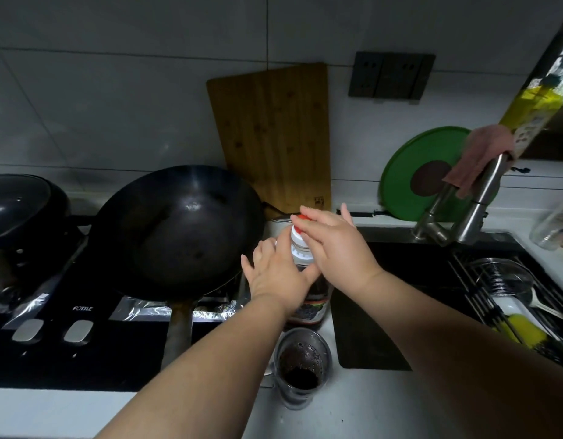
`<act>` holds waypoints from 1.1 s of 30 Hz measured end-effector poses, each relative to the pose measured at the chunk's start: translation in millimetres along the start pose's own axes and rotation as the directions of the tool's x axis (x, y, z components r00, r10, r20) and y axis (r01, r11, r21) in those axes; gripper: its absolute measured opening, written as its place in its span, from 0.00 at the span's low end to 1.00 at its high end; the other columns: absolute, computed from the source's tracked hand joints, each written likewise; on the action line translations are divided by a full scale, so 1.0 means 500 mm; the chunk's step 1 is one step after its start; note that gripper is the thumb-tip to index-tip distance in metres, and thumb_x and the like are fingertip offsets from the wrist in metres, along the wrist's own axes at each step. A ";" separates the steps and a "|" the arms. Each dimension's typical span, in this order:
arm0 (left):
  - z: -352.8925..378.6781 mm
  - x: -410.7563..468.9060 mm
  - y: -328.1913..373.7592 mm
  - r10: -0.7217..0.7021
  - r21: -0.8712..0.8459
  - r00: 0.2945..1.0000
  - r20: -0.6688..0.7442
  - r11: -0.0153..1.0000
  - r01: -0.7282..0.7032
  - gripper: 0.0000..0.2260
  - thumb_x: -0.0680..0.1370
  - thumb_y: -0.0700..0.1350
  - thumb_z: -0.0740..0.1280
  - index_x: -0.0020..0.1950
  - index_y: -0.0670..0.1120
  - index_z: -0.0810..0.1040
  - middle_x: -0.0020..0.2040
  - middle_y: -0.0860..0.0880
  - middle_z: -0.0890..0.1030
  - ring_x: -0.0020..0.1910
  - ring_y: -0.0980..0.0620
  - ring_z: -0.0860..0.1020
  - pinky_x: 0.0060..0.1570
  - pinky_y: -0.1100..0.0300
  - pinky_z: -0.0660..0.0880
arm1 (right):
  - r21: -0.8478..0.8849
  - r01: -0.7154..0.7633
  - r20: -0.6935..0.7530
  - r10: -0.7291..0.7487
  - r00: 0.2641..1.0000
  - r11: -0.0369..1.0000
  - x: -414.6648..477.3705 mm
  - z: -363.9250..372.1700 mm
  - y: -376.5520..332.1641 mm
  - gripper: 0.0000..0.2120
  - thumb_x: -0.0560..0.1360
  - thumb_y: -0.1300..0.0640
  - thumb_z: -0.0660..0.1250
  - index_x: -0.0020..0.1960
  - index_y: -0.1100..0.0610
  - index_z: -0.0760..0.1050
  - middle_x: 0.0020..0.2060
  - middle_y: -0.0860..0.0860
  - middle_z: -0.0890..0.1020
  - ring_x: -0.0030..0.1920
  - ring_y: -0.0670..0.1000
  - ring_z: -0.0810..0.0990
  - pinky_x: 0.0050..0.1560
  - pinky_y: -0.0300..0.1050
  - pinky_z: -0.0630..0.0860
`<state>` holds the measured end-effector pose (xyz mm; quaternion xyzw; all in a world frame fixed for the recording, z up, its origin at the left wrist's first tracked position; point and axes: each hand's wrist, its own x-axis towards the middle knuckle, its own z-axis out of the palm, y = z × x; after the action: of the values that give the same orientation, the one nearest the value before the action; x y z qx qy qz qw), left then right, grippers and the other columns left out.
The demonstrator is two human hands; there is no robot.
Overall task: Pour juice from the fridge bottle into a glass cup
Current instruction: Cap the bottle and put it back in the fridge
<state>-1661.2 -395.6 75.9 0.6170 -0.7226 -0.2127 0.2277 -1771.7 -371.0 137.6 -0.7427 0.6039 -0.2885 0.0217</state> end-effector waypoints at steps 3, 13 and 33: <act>0.001 0.001 0.000 0.013 0.000 1.000 0.010 1.000 -0.013 0.37 0.71 0.71 0.59 0.75 0.57 0.53 0.71 0.48 0.64 0.74 0.45 0.57 0.73 0.39 0.44 | -0.069 -0.084 0.141 0.093 0.986 0.994 0.044 -0.034 0.000 0.20 0.76 0.49 0.70 0.67 0.50 0.75 0.58 0.49 0.75 0.64 0.52 0.72 0.75 0.53 0.39; -0.003 -0.004 0.003 0.002 0.019 1.000 0.018 1.000 -0.002 0.38 0.71 0.73 0.58 0.75 0.57 0.53 0.73 0.47 0.62 0.75 0.44 0.54 0.73 0.38 0.44 | -0.479 0.178 0.470 0.080 0.879 0.860 0.078 -0.066 -0.027 0.26 0.78 0.47 0.65 0.74 0.39 0.61 0.73 0.47 0.68 0.78 0.60 0.48 0.68 0.68 0.30; -0.006 -0.010 0.006 -0.009 0.009 1.000 0.012 1.000 0.009 0.34 0.71 0.69 0.60 0.72 0.58 0.54 0.71 0.48 0.64 0.75 0.44 0.54 0.73 0.37 0.44 | -0.359 -0.030 0.136 0.084 0.987 0.933 0.040 -0.040 -0.018 0.21 0.78 0.38 0.59 0.66 0.48 0.72 0.66 0.47 0.75 0.76 0.52 0.57 0.72 0.64 0.35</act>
<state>-1661.4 -390.1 79.7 0.6200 -0.7222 -0.2139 0.2197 -1770.5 -380.4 165.6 -0.7359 0.6641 -0.1177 -0.0596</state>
